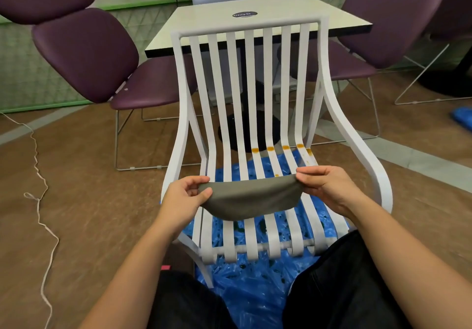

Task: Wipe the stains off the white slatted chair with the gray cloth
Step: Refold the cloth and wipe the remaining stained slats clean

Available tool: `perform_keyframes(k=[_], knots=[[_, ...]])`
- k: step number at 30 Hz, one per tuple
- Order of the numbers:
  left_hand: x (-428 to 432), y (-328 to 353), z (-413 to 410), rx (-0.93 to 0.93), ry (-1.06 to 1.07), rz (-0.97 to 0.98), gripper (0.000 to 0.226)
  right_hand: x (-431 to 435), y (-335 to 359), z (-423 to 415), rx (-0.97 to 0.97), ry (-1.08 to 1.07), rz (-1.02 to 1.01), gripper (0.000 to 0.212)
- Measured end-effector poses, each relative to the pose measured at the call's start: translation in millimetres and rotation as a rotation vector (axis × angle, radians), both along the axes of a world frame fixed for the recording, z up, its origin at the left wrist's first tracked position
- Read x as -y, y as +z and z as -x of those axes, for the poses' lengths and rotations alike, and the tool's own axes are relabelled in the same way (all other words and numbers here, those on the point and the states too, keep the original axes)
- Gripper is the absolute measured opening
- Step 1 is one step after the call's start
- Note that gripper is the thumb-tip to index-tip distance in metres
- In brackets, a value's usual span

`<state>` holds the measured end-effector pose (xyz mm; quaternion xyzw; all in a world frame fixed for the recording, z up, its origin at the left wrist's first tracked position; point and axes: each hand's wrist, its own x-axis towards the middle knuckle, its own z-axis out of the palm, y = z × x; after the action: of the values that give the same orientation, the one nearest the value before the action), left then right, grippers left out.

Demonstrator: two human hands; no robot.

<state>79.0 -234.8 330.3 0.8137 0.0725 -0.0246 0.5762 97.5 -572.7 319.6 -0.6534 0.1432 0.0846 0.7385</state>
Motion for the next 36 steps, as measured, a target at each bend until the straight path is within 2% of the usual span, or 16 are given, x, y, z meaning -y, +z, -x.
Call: perform_keyframes(k=[4,7,12,16,18,22,24,27,30,36], knots=[[5.5,12.4,-5.4,0.049,0.008,-0.348,0.026,-4.8,-3.6,6.7,0.135,0.132,0.528,0.03],[8.3,17.3,-8.7,0.075,0.028,-0.465,0.021,-14.7,-7.3,7.5,0.187,0.192,0.776,0.029],[11.8,20.0,-6.0,0.127,0.031,-0.54,0.013,-21.8,0.8,7.6,0.242,0.158,0.904,0.021],[10.7,20.3,-4.2,0.151,0.045,-0.542,0.009,-22.3,3.2,7.6,0.215,0.175,0.914,0.019],[8.1,22.8,-3.9,0.16,0.041,-0.525,0.008,-21.9,4.7,7.3,0.225,0.153,0.847,0.023],[2.7,30.6,-3.7,0.16,-0.036,-0.464,0.002,-19.3,10.1,9.5,0.245,0.042,0.526,0.032],[1.6,30.7,-3.2,0.155,-0.076,-0.353,0.004,-18.3,11.1,9.3,0.223,-0.025,0.43,0.035],[9.2,26.2,1.4,0.104,-0.095,-0.092,0.008,-22.1,11.6,8.9,0.131,-0.07,0.328,0.036],[21.2,16.7,5.0,0.043,-0.015,0.146,0.019,-30.3,11.7,7.9,-0.002,-0.093,0.116,0.035],[30.7,-2.2,4.3,-0.027,0.14,0.3,0.024,-30.7,-1.7,5.4,-0.337,-0.078,-0.373,0.037]])
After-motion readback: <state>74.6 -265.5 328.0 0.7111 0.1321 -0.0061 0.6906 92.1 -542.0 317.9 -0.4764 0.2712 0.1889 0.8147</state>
